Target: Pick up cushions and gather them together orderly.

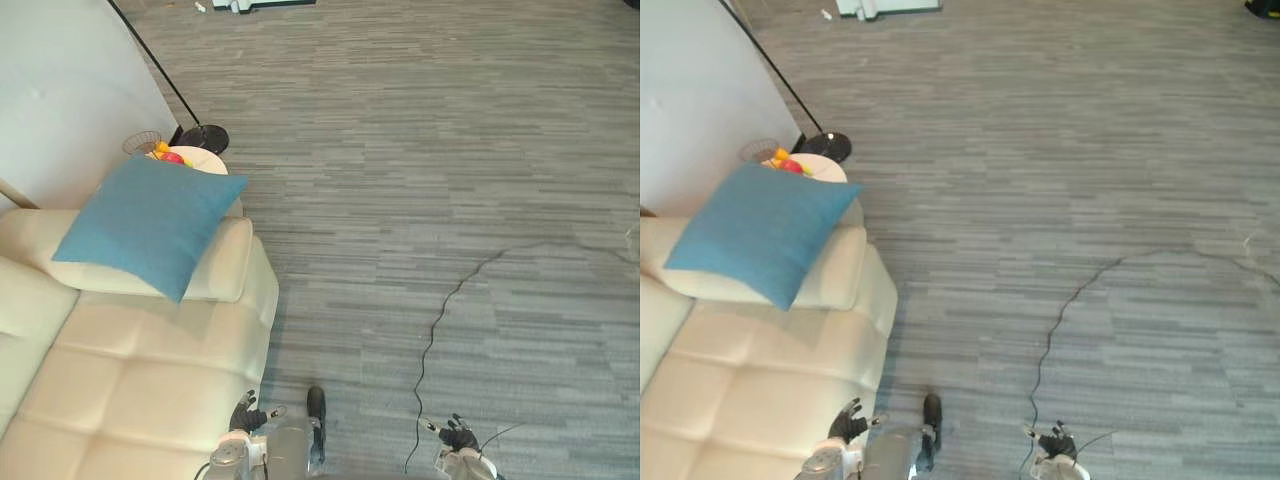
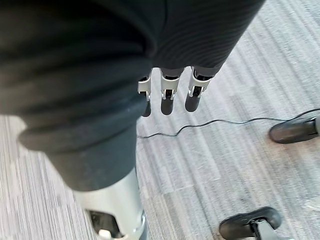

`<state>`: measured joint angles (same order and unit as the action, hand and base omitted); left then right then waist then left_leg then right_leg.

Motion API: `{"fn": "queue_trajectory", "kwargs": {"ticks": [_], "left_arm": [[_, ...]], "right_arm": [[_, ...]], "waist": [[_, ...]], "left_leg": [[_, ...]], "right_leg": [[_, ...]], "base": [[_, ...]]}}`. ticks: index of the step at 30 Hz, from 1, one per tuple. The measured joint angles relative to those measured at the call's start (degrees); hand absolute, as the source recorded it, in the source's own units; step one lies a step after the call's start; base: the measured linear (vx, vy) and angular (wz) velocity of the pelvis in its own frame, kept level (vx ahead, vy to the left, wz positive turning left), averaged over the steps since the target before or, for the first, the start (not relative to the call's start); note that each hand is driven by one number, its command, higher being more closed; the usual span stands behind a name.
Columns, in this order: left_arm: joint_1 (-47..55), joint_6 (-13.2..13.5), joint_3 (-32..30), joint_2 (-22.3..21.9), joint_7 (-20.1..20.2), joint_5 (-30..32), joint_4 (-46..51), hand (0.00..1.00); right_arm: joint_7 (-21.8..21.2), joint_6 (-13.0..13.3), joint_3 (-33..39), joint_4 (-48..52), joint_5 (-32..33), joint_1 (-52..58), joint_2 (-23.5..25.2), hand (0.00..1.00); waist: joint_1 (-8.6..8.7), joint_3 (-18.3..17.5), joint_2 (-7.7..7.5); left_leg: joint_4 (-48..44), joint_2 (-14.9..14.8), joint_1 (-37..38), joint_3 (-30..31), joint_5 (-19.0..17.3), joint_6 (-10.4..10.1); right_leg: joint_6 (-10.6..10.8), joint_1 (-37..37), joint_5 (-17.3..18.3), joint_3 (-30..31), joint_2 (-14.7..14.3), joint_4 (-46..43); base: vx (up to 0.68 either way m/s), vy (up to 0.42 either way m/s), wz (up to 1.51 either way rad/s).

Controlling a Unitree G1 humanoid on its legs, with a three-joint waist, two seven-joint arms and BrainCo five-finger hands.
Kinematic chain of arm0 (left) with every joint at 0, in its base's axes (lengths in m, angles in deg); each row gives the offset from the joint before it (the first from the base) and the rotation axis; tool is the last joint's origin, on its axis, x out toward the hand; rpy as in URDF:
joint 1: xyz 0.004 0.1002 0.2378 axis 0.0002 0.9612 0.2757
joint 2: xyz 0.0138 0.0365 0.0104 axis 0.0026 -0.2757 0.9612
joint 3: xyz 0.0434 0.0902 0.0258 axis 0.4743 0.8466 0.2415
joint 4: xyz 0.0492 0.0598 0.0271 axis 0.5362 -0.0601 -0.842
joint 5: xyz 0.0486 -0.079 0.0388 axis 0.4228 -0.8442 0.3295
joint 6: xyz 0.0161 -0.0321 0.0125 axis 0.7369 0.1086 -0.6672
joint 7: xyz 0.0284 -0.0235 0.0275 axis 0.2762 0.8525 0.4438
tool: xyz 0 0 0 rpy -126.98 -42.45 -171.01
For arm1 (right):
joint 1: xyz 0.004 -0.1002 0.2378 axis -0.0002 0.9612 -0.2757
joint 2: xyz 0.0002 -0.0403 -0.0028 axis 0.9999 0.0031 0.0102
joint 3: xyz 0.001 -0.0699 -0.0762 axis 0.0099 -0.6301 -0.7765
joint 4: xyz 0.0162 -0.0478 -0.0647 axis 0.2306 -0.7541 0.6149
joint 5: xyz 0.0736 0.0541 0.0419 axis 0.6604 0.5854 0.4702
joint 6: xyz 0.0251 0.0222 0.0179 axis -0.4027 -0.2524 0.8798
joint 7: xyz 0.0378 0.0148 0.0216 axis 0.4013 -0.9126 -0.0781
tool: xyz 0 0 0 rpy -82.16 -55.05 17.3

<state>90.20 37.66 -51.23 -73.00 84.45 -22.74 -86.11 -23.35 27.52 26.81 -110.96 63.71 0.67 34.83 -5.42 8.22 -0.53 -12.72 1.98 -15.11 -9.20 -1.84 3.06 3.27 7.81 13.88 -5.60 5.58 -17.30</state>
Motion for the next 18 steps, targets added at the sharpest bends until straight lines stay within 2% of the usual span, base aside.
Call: {"fn": "queue_trajectory", "kwargs": {"ticks": [1, 2, 3, 4, 5, 6, 7, 8, 9, 11, 12, 13, 14, 15, 16, 17, 18], "left_arm": [[0.0, -0.1, 0.0, 0.3, 0.0, -0.1, -0.1, 0.00], [0.0, -0.1, 0.0, 0.5, 0.0, -0.1, -0.1, 0.00], [0.0, -0.3, 0.6, 0.8, 0.0, -0.1, -1.0, 0.00], [0.1, -0.5, 1.4, 1.0, 0.0, -0.1, -1.4, 0.00], [0.3, -0.7, 1.9, 1.1, 0.0, -0.1, -1.5, 0.00], [0.3, -1.0, 2.2, 1.1, 0.0, -0.1, -1.6, 0.00], [0.2, -1.2, 2.1, 0.9, 0.0, -0.1, -1.7, 0.00], [0.2, -1.2, 2.1, 0.8, 0.0, -0.1, -1.7, 0.00], [0.3, -1.3, 2.1, 0.7, 0.0, 0.0, -1.7, 0.00], [0.3, -1.3, 2.0, 0.7, 0.0, 0.0, -1.7, 0.00], [0.4, -1.3, 0.9, 0.7, 0.0, 0.0, -1.7, 0.00], [1.1, -1.2, -0.2, 0.7, -0.1, 0.0, -1.6, 0.00], [1.4, -1.2, -0.8, 0.7, -0.1, 0.0, -1.7, 0.00], [2.1, -1.2, -2.2, -0.8, 0.0, 0.0, -2.1, 0.00], [2.3, -1.0, -3.0, -1.3, 0.0, 0.0, -2.1, 0.00], [2.5, -0.9, -4.5, -2.4, 0.0, 0.0, -1.6, 0.00], [2.3, -0.9, -5.2, -2.9, 0.0, 0.0, -0.8, 0.00]], "right_arm": [[0.0, 0.0, 0.0, -0.3, -0.1, -0.1, 0.4, 0.00], [0.0, 0.0, 0.0, -0.3, -0.1, -0.2, 0.6, 0.00], [-0.3, 0.0, 0.0, -0.3, -1.2, 0.0, 1.1, 0.00], [-0.5, 0.0, 0.0, -0.2, -2.2, 0.3, 1.5, 0.00], [-0.5, 0.0, 0.0, -0.2, -2.2, 0.5, 1.6, 0.00], [-0.5, 0.0, -0.1, -0.2, -2.2, 0.5, 1.8, 0.00], [-0.6, 0.0, 0.0, -0.1, -2.2, 0.5, 1.8, 0.00], [-0.6, 0.1, 0.0, 0.0, -2.2, 0.4, 1.7, 0.00], [-0.6, 0.1, 0.0, 0.3, -2.2, 0.5, 1.6, 0.00], [-0.5, 0.1, 0.1, 0.4, -2.2, 0.8, 1.4, 0.00], [-0.5, 0.1, 0.1, 0.4, -2.1, 1.1, 1.5, 0.00], [-0.5, 0.1, 0.2, 0.4, -2.1, 1.5, 1.5, 0.00], [-0.5, 0.1, 0.2, 0.4, -2.1, 2.2, 1.5, 0.00], [-0.6, 0.1, 0.4, 0.4, -2.2, 2.2, 1.1, 0.00], [-0.6, 0.1, 0.5, 0.4, -2.2, 2.1, 1.1, 0.00], [-0.9, 0.3, 0.4, 0.6, -2.2, 2.2, 0.7, 0.00], [-0.9, 0.4, 0.1, 0.7, -2.2, 2.2, 0.3, 0.00]], "waist": [[0.10, 0.2, -0.78], [0.11, 0.4, -0.94], [0.28, 0.5, -1.02], [0.54, 0.6, -0.89], [0.76, 0.7, -0.47], [0.85, 0.8, -0.24], [1.30, 0.9, -0.11], [1.64, 0.9, -0.05], [2.30, 0.9, 0.04], [2.59, 1.0, 0.16], [2.61, 1.2, -0.38], [2.68, 0.9, -0.96], [2.75, 0.7, -1.10], [2.83, -0.3, 0.64], [2.62, -0.8, 1.00], [2.61, -1.2, 1.86], [2.53, -1.3, 2.82]], "left_leg": [[-0.2, 0.5, 2.8, -0.3, -2.3, -0.1], [-0.3, 0.7, 4.1, -0.2, -2.8, 0.0], [0.0, 1.0, 8.5, 0.6, -4.2, 0.0], [2.0, 1.2, 12.7, 1.8, -4.3, 0.0], [3.5, 1.0, 14.9, 2.3, -4.3, 0.0], [5.5, 0.7, 17.9, 3.2, -4.6, -0.1], [6.3, 0.1, 19.6, 5.0, -5.6, 0.2], [6.3, -0.4, 20.0, 5.7, -6.3, 0.2], [6.4, -1.2, 20.9, 7.7, -7.1, -0.1], [6.3, -2.4, 22.2, 10.3, -8.8, -1.3], [5.6, -2.6, 23.3, 12.2, -10.0, -2.2], [4.0, -2.4, 23.7, 13.8, -12.4, -3.2], [2.3, -2.6, 24.2, 15.2, -14.3, -3.9], [-0.4, -4.6, 24.0, 17.1, -15.5, -4.5], [-2.4, -4.9, 23.3, 17.7, -15.4, -4.5], [-10.7, -5.9, 18.7, 17.8, -15.4, -4.6], [-17.5, -6.7, 15.0, 17.3, -14.5, -6.2]], "right_leg": [[7.5, -4.5, -1.1, 1.5, 1.4, -13.4], [10.6, -6.2, -2.0, 2.0, 1.9, -18.1], [11.6, -9.9, -2.4, 1.9, 2.7, -29.6], [8.6, -11.3, -0.6, -0.6, 3.6, -32.6], [7.0, -11.9, 0.5, -2.4, 3.9, -32.0], [4.5, -13.1, 2.2, -5.1, 4.3, -28.6], [3.1, -15.2, 2.9, -6.8, 4.1, -23.2], [3.0, -16.3, 3.0, -7.0, 3.7, -20.1], [2.8, -18.3, 2.3, -6.3, 2.9, -13.2], [2.7, -19.9, -2.3, -2.9, 1.3, -2.9], [2.7, -20.1, -6.6, 0.2, 1.2, 3.1], [2.8, -19.8, -10.1, 2.6, 1.3, 5.4], [2.5, -19.6, -13.8, 3.2, 1.0, 3.9], [0.6, -19.0, -11.5, 0.7, 0.1, 1.0], [0.2, -18.7, -10.2, -0.4, 0.1, 0.8], [-0.8, -17.7, -8.6, -3.3, -0.3, 0.6], [-1.5, -16.6, -7.5, -5.4, -0.5, 0.7]], "base": [[0.49, 0.159, -0.02], [0.50, 0.131, 0.02], [0.50, 0.111, 0.19], [0.48, 0.097, 0.28], [0.44, 0.051, 0.36], [0.41, -0.002, 0.48], [0.39, -0.032, 0.55], [0.44, -0.118, 0.72], [0.37, -0.138, 0.77], [0.38, -0.197, 0.80], [0.47, -0.355, 0.86], [0.41, -0.352, 0.93], [0.42, -0.384, 0.87], [0.36, -0.296, 0.68], [0.43, -0.338, 0.86], [0.47, -0.368, 0.85], [0.36, -0.303, 0.78]]}}
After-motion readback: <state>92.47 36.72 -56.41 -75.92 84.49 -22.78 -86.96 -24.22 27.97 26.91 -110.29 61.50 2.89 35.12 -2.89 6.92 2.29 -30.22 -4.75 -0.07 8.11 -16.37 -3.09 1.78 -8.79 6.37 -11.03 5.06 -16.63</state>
